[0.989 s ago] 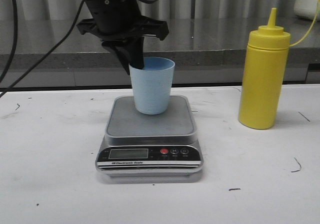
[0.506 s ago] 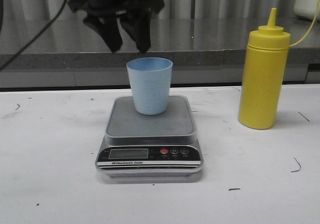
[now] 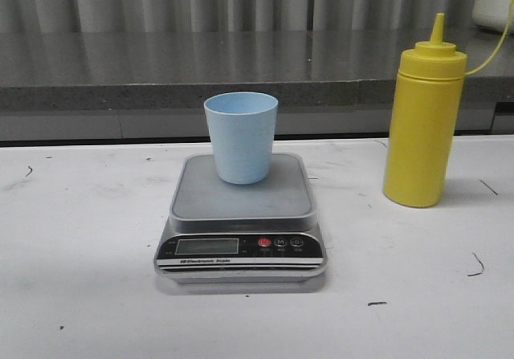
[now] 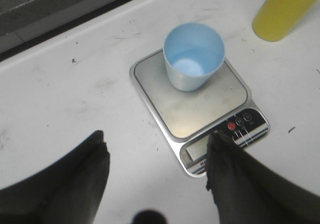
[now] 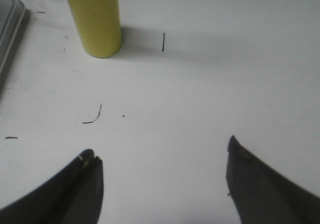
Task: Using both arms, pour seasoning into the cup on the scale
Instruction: 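Set the cup on the scale, open the left gripper, lift away, then move the right gripper toward the yellow squeeze bottle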
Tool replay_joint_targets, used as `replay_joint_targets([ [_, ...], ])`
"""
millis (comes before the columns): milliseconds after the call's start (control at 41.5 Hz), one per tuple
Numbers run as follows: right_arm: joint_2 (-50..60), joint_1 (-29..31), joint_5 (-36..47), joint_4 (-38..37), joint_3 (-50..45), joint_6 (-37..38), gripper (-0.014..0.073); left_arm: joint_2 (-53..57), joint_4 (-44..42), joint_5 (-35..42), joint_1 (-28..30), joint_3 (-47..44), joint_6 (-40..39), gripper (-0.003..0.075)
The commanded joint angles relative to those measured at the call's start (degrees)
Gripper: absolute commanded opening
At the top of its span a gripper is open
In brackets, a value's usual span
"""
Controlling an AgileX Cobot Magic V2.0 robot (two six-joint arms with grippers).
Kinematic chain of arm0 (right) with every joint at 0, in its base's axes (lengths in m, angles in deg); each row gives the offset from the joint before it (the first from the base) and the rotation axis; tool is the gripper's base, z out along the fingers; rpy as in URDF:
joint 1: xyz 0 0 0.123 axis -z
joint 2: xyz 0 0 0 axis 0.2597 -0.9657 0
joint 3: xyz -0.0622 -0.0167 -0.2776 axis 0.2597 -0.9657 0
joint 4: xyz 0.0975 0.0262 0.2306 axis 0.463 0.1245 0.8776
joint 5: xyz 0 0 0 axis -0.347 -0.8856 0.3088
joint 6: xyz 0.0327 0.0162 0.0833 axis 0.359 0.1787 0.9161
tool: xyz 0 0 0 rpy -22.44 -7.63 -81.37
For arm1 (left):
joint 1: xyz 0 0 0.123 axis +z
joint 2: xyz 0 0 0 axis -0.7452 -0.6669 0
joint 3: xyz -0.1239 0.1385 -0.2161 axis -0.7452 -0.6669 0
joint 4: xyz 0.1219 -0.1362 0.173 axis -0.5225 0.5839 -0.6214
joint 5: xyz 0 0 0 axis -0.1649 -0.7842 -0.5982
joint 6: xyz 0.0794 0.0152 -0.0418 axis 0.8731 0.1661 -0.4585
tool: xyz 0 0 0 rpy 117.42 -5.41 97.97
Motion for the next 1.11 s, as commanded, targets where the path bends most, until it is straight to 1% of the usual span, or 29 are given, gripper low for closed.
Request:
replay_joint_targets([
  [0, -0.4, 0.4, 3.2, -0.4, 1.7, -0.4, 0.0538, 7.9, 0.0, 3.9, -0.4, -4.0, -2.7, 0.0421],
  [72, -0.4, 0.4, 3.2, -0.4, 1.7, -0.4, 0.0538, 13.0, 0.0, 4.2, -0.4, -8.1, -4.4, 0.0421],
  [289, -0.4, 0.4, 3.2, -0.4, 1.7, -0.4, 0.0538, 25.7, 0.0, 5.3, -0.4, -18.9, -4.5, 0.0421],
  [531, -0.4, 0.4, 3.2, -0.4, 1.7, -0.4, 0.0538, 36.6, 0.0, 5.4, -0.4, -26.1, -4.5, 0.0421],
  [699, -0.4, 0.4, 3.2, -0.4, 1.7, -0.4, 0.0538, 38.6, 0.0, 5.5, -0.4, -26.7, -4.5, 0.0421],
  [844, -0.4, 0.4, 5.2, -0.4, 1.7, -0.4, 0.0538, 38.6, 0.0, 5.5, -0.4, -26.7, -4.5, 0.0421],
  [965, -0.4, 0.3, 6.2, 1.3, 1.7, -0.4, 0.0538, 38.6, 0.0, 5.5, -0.4, -26.7, -4.5, 0.0421],
  [1085, -0.4, -1.1, 6.3, 1.8, 1.7, -2.0, 0.0566, 38.6, 0.0, 5.5, -0.4, -26.7, -4.5, 0.0421],
])
